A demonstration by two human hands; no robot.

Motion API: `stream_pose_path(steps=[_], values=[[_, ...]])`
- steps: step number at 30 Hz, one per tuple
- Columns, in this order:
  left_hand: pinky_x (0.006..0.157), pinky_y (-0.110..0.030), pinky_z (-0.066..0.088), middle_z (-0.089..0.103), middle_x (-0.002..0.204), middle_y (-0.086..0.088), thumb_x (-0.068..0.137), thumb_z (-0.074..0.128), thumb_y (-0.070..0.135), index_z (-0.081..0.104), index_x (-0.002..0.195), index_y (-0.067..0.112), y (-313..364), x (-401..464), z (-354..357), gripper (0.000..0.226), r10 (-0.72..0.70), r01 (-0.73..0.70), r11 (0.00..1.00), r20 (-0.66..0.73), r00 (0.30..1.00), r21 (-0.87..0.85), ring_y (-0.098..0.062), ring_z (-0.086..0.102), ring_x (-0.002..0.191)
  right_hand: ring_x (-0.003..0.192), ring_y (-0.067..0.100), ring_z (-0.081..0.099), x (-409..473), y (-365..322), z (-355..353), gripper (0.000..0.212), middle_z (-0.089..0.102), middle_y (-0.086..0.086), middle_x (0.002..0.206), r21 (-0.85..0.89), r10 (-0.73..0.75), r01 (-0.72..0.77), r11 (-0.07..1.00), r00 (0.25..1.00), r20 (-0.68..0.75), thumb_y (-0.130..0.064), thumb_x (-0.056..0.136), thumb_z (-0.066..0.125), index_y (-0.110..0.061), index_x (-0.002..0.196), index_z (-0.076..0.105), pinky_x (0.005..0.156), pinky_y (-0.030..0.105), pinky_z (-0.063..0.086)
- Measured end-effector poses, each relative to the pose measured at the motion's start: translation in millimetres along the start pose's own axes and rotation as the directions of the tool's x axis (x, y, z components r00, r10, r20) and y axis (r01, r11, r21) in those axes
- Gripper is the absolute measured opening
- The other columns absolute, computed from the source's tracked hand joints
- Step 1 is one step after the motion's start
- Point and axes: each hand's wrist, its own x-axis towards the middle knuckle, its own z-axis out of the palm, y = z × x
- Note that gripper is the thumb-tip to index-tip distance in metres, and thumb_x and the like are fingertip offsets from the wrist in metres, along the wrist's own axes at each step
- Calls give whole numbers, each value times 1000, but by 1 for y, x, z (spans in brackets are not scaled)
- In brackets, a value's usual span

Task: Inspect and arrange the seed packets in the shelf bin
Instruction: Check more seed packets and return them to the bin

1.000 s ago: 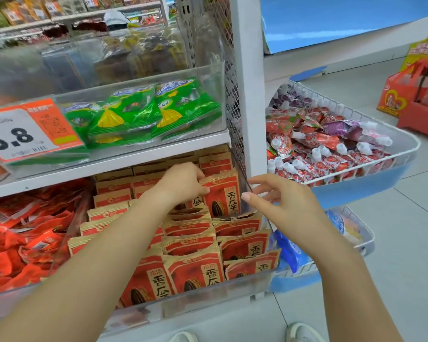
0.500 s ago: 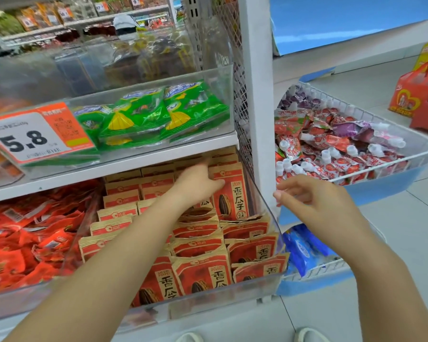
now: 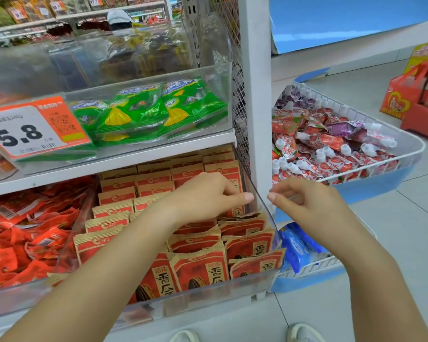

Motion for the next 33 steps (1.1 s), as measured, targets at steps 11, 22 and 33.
stream_pose_path(steps=[11, 22, 33], values=[[67, -28, 45, 69, 88, 10, 94, 58, 29, 74, 100, 28, 10, 3, 6, 17, -84, 15, 918, 158, 984, 396, -6, 56, 68, 82, -8, 58, 3, -1, -3, 10, 62, -23, 89, -45, 2, -1, 999, 1000, 24, -45, 93, 57, -38, 96, 64, 77, 27, 50], [70, -34, 49, 67, 72, 10, 93, 59, 43, 71, 91, 35, 32, -37, -34, 15, 119, -62, 989, -456, 882, 137, -14, 62, 75, 104, -9, 58, -1, -8, -2, 54, 68, -25, 109, 283, -94, 90, 955, 996, -2, -72, 84, 40, -37, 117, 66, 88, 20, 43], [62, -16, 52, 77, 86, 2, 76, 67, 33, 65, 107, 22, 33, -48, -21, 32, -143, -326, 564, -479, 866, -759, -8, 73, 75, 76, 13, 73, -8, -47, 7, 27, 77, -3, 85, 763, -121, 157, 628, 987, -104, -34, 72, 64, -24, 96, 69, 61, 23, 57]])
